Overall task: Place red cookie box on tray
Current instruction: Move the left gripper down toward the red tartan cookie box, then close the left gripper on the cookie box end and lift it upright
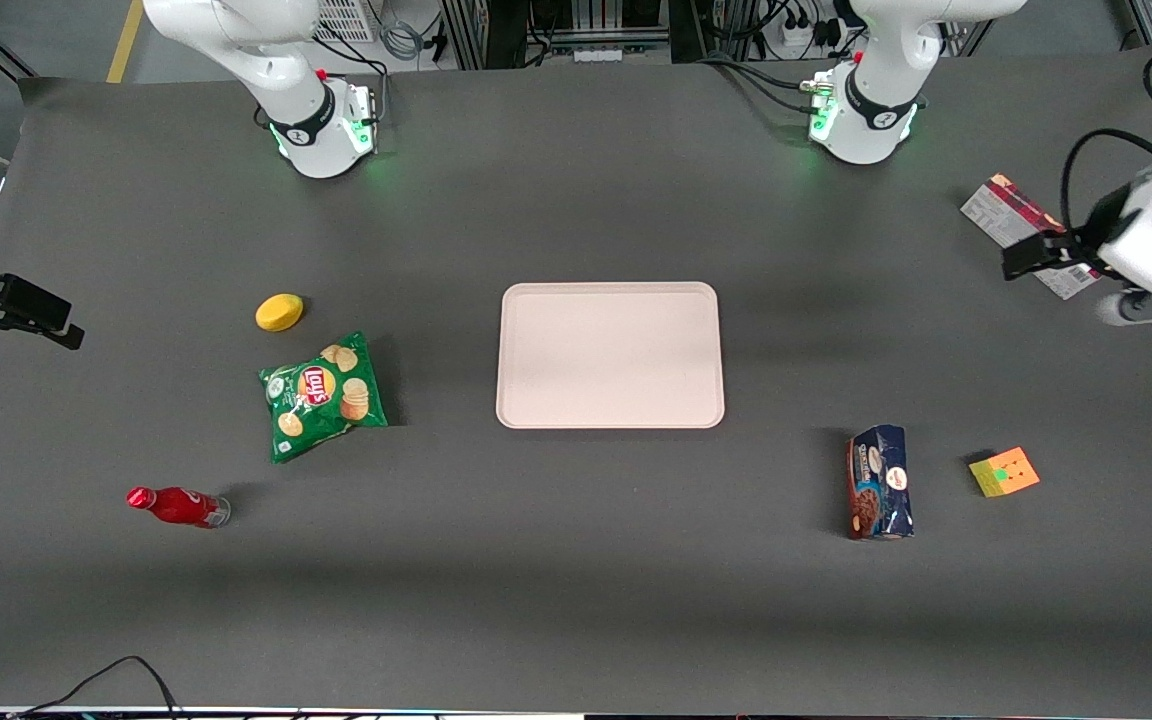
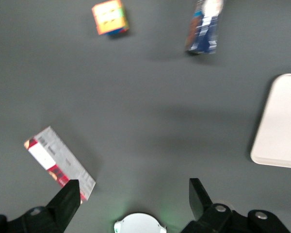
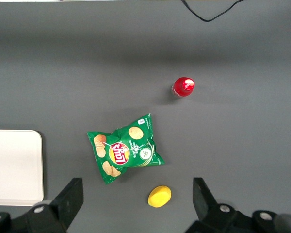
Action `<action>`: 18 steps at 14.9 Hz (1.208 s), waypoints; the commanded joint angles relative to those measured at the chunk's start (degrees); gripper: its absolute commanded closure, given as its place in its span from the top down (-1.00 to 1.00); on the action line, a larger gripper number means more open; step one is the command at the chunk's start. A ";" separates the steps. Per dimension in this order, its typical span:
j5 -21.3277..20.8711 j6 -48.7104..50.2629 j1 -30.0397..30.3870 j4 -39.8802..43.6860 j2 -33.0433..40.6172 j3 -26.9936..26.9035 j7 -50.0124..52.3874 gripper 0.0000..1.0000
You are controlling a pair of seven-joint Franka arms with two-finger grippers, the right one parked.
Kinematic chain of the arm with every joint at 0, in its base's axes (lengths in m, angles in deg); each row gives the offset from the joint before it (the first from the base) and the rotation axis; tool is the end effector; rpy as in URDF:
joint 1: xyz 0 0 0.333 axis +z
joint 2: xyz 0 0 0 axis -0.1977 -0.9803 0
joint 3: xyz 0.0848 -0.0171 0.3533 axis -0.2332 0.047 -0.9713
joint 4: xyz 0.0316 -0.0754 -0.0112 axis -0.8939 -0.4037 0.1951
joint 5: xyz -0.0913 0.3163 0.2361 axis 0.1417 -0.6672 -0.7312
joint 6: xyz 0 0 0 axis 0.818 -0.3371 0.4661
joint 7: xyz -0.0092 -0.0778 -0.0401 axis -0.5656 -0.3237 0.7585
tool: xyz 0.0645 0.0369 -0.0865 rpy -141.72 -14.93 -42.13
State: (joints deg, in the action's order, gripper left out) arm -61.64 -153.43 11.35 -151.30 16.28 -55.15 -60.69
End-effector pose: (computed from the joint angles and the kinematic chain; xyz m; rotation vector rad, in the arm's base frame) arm 0.5361 0.0041 0.5909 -3.0780 -0.1839 0.2885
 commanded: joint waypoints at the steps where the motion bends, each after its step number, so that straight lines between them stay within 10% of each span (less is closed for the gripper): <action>1: 0.68 -2.24 6.19 -8.40 5.11 0.42 1.50 1.00; 9: -2.38 -15.51 18.15 -33.54 18.30 -0.37 0.53 1.00; 18: -12.31 -36.23 18.07 -53.76 24.38 -21.97 -4.82 1.00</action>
State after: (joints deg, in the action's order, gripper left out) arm -71.07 -182.27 29.59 -198.67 38.28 -70.76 -62.66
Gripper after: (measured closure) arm 0.000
